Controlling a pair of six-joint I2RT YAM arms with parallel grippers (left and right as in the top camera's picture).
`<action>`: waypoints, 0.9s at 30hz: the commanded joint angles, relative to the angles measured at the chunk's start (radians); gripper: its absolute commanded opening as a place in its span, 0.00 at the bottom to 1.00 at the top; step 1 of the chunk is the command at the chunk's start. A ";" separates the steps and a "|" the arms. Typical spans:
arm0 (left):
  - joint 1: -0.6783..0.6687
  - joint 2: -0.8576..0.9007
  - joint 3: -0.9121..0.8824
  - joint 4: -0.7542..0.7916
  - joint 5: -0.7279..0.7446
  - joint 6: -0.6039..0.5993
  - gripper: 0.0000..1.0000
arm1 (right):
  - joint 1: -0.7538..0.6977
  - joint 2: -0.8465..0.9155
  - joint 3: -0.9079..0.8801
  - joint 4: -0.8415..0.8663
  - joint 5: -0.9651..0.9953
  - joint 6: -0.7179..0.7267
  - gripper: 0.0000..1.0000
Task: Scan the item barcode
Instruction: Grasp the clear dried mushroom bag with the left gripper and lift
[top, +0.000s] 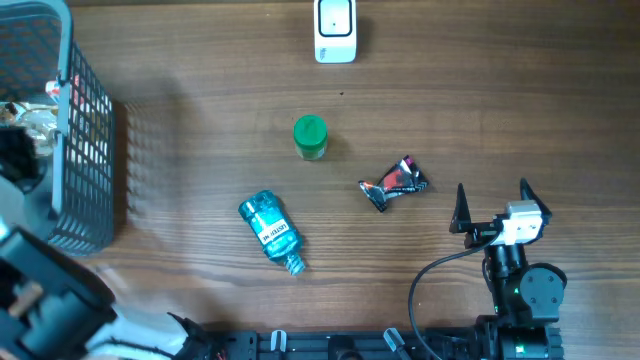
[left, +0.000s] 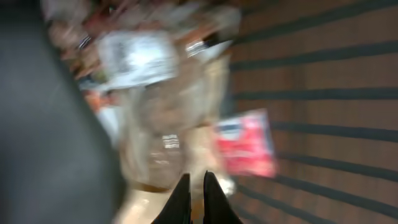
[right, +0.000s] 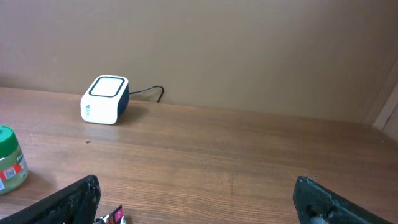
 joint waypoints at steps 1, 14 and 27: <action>0.033 -0.168 0.049 -0.027 0.014 0.006 0.04 | 0.007 -0.004 -0.001 0.002 0.006 -0.009 1.00; 0.026 -0.008 0.050 -0.079 -0.123 0.030 1.00 | 0.007 -0.004 -0.001 0.002 0.006 -0.009 1.00; -0.073 0.235 0.050 0.061 -0.171 0.141 1.00 | 0.007 -0.004 0.000 0.002 0.006 -0.009 1.00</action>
